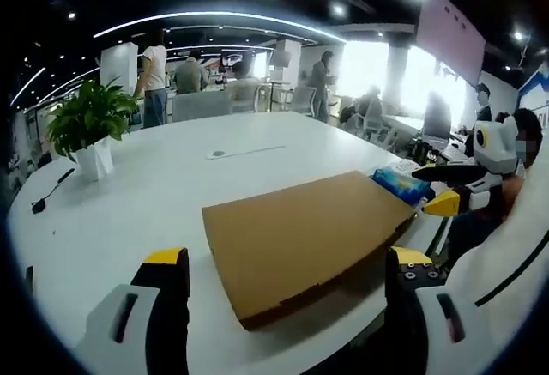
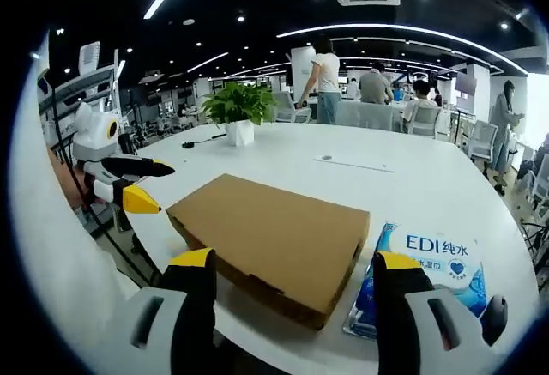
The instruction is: Operate the shoe box by opening the lid, removing the specified soft item, and placing it in the target area until the item is outside and the box remains undamaged.
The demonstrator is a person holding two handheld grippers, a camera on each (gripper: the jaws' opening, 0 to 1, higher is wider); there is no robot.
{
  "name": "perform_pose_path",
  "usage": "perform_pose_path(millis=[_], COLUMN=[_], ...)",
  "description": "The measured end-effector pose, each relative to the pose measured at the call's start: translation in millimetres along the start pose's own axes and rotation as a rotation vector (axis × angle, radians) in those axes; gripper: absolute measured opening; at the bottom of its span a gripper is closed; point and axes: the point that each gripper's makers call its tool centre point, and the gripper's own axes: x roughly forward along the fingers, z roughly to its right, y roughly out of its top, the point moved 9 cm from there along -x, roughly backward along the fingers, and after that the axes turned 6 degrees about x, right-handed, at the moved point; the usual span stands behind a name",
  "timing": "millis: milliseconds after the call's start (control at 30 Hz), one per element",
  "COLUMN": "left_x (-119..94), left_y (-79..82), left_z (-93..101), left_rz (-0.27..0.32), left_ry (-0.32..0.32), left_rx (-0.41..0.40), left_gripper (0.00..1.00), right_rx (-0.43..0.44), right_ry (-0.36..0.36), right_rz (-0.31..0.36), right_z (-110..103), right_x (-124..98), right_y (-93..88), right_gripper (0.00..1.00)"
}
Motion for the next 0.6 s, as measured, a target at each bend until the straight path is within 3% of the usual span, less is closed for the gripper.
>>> perform_pose_path(millis=[67, 100, 167, 300, 400, 600], left_x=[2, 2, 1, 0, 1, 2], left_y=[-4.0, -5.6, -10.2, -7.5, -5.1, 10.8], left_z=[-0.9, -0.5, -2.2, 3.5, 2.5, -2.5], left_rz=[-0.013, -0.012, -0.003, 0.012, 0.005, 0.101], left_ry=[-0.014, -0.017, -0.015, -0.027, -0.013, 0.006], left_rx=[-0.014, -0.025, -0.037, -0.073, -0.044, -0.065], left_gripper=[0.97, 0.97, 0.99, 0.99, 0.99, 0.99], right_rx=[-0.003, -0.034, -0.014, 0.000, 0.007, 0.158], right_ry=[0.012, 0.052, 0.036, 0.031, 0.013, 0.017], right_rz=[0.026, 0.104, 0.070, 0.092, 0.115, 0.242], right_z=[-1, -4, -6, -6, -2, 6], right_x=[-1, -1, -6, -8, -12, -19], right_y=[-1.7, 1.2, -1.9, -0.6, 2.4, 20.0], right_gripper=[0.75, 0.72, 0.71, 0.80, 0.82, 0.91])
